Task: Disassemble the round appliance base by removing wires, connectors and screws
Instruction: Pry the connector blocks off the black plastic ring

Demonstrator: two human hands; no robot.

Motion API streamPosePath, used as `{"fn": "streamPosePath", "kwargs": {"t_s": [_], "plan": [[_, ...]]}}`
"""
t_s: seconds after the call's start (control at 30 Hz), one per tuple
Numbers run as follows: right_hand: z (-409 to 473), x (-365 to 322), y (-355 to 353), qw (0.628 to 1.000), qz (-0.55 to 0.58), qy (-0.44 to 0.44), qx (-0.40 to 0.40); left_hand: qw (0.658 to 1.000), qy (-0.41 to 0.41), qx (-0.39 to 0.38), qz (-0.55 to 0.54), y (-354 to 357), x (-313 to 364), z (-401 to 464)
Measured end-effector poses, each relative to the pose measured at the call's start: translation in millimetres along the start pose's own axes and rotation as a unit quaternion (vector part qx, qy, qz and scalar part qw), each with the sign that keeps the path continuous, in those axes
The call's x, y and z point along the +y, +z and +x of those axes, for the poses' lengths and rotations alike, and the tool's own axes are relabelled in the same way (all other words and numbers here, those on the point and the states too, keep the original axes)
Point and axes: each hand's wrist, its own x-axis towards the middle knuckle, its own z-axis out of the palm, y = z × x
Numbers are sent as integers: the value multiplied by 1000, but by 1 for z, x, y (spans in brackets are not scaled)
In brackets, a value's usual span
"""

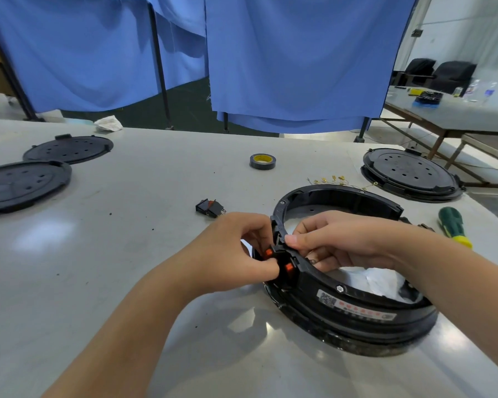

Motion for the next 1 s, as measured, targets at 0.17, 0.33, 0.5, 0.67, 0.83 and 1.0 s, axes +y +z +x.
{"fn": "streamPosePath", "kwargs": {"t_s": [0.17, 0.33, 0.5, 0.67, 0.83, 1.0], "plan": [[2, 1, 0, 1000, 4, -8, -4, 994, -46, 13, -95, -17, -5, -1], [1, 1, 0, 1000, -7, -13, -4, 970, -71, 140, -184, -30, -19, 8], [1, 2, 0, 1000, -15, -20, -9, 934, -89, 295, -179, -34, -46, 17], [-1, 3, 1, 999, -30, -28, -3, 938, -187, 292, -9, -26, -79, 24], [0, 4, 2, 999, -31, -34, 5, 928, -251, 272, 45, -21, -92, 28], [0, 4, 2, 999, -36, -31, 11, 913, -245, 292, 148, -17, -90, 27]]}}
